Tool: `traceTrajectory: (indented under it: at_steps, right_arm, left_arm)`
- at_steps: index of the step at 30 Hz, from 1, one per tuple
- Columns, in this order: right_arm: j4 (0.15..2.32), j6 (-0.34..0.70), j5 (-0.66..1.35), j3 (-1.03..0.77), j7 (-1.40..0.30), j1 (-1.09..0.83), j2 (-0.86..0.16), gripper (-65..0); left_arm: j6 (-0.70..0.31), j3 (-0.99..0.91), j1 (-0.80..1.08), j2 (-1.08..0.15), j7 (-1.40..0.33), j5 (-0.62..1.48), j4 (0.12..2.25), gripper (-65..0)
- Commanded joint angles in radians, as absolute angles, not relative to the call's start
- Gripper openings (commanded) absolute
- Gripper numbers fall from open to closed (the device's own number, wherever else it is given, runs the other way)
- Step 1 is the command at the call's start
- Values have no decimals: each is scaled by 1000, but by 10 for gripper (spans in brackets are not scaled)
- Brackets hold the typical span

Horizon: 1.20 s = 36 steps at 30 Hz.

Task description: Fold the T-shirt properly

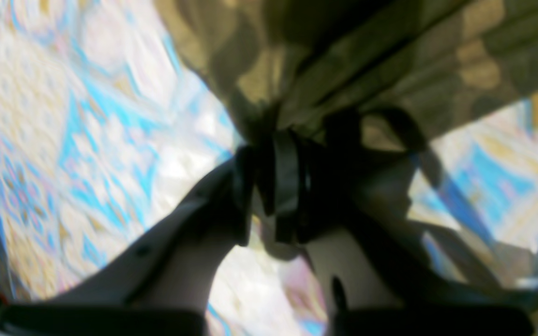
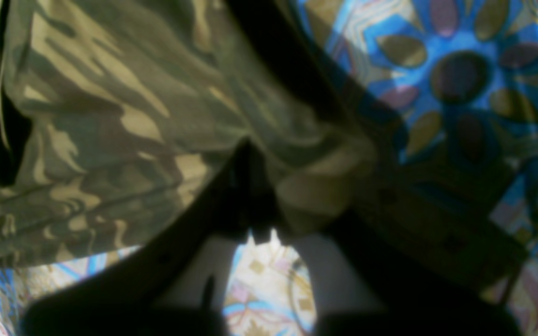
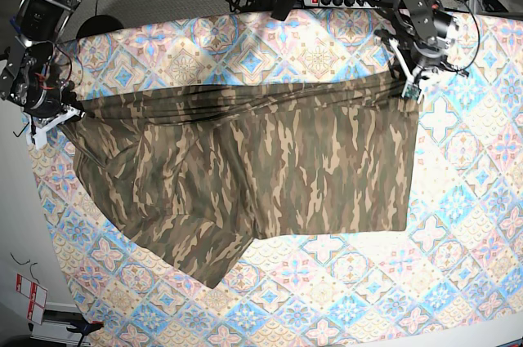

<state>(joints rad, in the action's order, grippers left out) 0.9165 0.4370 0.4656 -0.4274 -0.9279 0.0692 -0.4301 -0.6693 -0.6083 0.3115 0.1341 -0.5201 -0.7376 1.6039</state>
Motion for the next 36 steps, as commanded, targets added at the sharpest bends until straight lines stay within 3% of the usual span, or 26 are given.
traceTrajectory:
  at_steps: [1, 6, 17, 33, 36]
  right_arm:
    - [921, 401, 404, -432, -932, 73, -456, -636]
    - [972, 401, 404, -430, -932, 65, -453, -636]
    - [1017, 401, 404, -430, -931, 27, -430, -636]
    - [1017, 401, 404, -430, -921, 28, -403, -632]
    - [1017, 401, 404, -430, -923, 28, -403, -606]
  left_arm:
    - [-698, -610, 323, 148, -588, -769, 1616, -572]
    - [-698, -608, 269, 157, -608, -782, 1667, -572]
    - [-698, -409, 240, 157, -874, -777, 1880, -572]
    - [-698, -381, 140, 150, -938, -814, 1880, -566]
    - [-698, -381, 166, 143, -946, -837, 1880, -556]
